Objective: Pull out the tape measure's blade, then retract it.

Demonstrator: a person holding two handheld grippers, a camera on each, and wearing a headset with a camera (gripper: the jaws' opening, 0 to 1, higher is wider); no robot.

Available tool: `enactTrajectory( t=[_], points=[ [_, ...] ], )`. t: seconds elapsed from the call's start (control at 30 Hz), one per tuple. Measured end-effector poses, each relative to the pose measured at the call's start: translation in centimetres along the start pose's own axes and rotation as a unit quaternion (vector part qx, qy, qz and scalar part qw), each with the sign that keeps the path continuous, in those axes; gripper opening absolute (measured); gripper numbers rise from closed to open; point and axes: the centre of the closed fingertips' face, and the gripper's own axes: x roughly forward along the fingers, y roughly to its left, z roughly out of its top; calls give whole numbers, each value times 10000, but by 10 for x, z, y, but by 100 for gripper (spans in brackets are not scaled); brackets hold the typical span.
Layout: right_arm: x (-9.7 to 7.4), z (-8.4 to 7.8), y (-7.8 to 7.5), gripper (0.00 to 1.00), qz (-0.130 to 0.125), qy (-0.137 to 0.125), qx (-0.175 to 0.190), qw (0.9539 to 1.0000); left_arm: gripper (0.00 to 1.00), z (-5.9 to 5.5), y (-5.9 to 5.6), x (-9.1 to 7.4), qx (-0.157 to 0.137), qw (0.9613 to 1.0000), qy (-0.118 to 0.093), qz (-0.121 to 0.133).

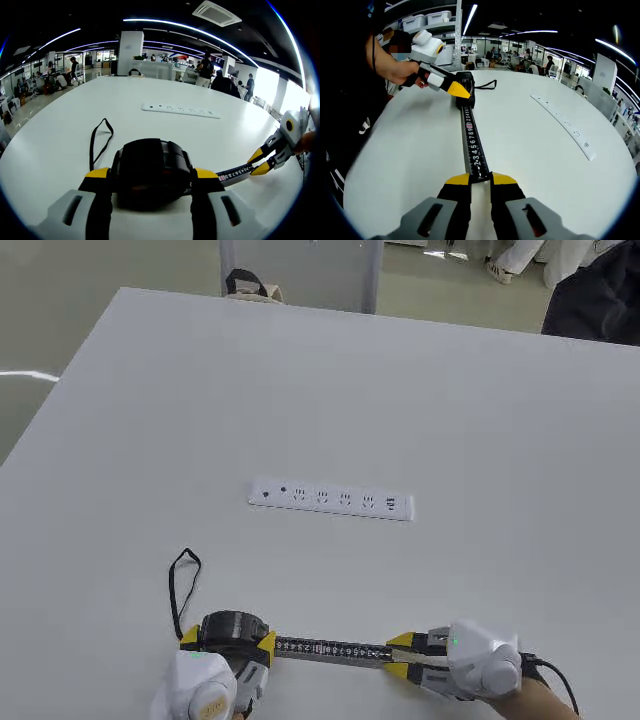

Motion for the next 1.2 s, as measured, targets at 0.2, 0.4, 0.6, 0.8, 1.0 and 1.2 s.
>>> enactTrajectory(
  t=[0.2, 0.4, 0.6, 0.8, 1.0, 1.2],
  points=[
    [7, 8, 2, 12, 16, -97, 36, 9999, 60, 0, 0, 0, -29, 10000, -9, 28],
    [22, 20, 6, 12, 76, -171, -18, 9998, 60, -2, 1, 2, -53, 10000, -13, -5],
    [28, 25, 7, 12, 128, -210, -24, 9997, 60, -1, 0, 0, -80, 10000, -12, -22],
    [32, 29, 9, 12, 133, -218, -11, 9997, 60, -2, 1, 2, -87, 10000, -10, -42],
    [40, 33, 10, 12, 128, -261, 6, 9996, 60, -2, 1, 1, -97, 9999, -6, -74],
    [48, 36, 11, 12, 121, -308, 44, 9994, 59, -2, 1, 0, -98, 9999, 2, -117]
  ],
)
